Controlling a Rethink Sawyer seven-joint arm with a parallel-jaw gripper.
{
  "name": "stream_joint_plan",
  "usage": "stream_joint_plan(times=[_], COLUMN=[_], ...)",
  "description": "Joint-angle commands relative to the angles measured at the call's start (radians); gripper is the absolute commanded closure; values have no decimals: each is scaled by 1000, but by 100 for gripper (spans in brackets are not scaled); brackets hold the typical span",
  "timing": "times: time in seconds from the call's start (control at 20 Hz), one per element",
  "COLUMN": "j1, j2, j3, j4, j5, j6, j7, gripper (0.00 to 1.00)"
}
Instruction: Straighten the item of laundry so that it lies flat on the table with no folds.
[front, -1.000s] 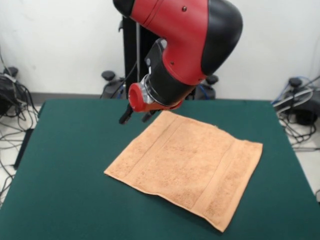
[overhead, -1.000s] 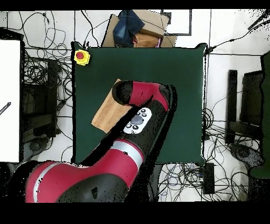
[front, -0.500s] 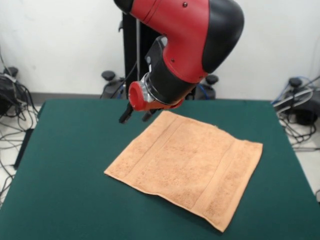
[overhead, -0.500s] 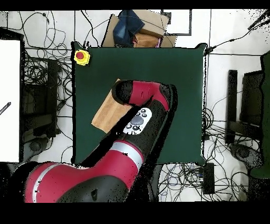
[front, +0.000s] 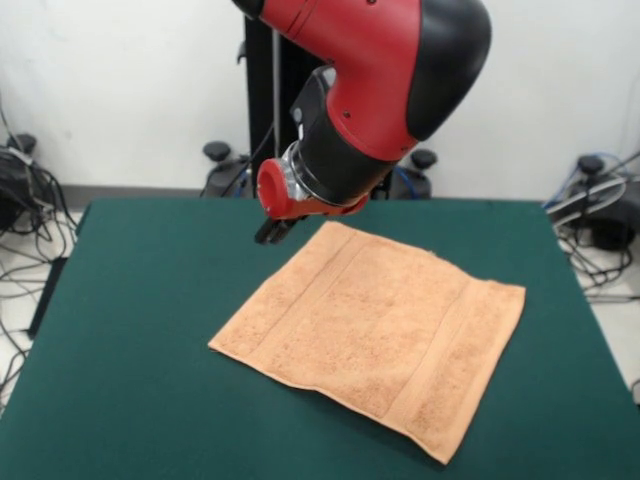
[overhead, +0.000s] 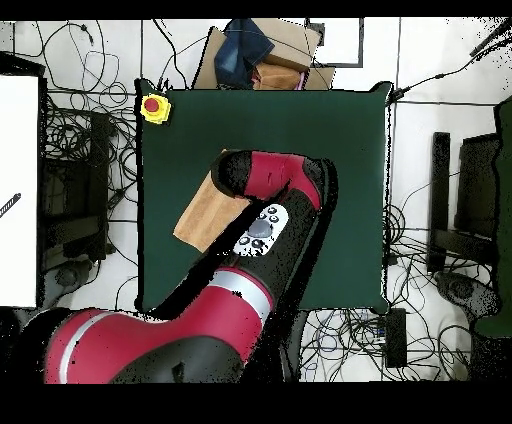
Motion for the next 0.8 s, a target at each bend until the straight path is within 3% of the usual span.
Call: stream_joint_plan(times=[0.05, 0.7, 0.75, 0.8], j1=[-16, -22, -22, -23], j2=[25, 39, 39, 40], j3=[112, 118, 118, 120], j4=[25, -3, -4, -5], j5=[-8, -6, -6, -5], j6=[73, 91, 89, 91], j7=[176, 167, 167, 166], gripper=[100, 100, 0, 0])
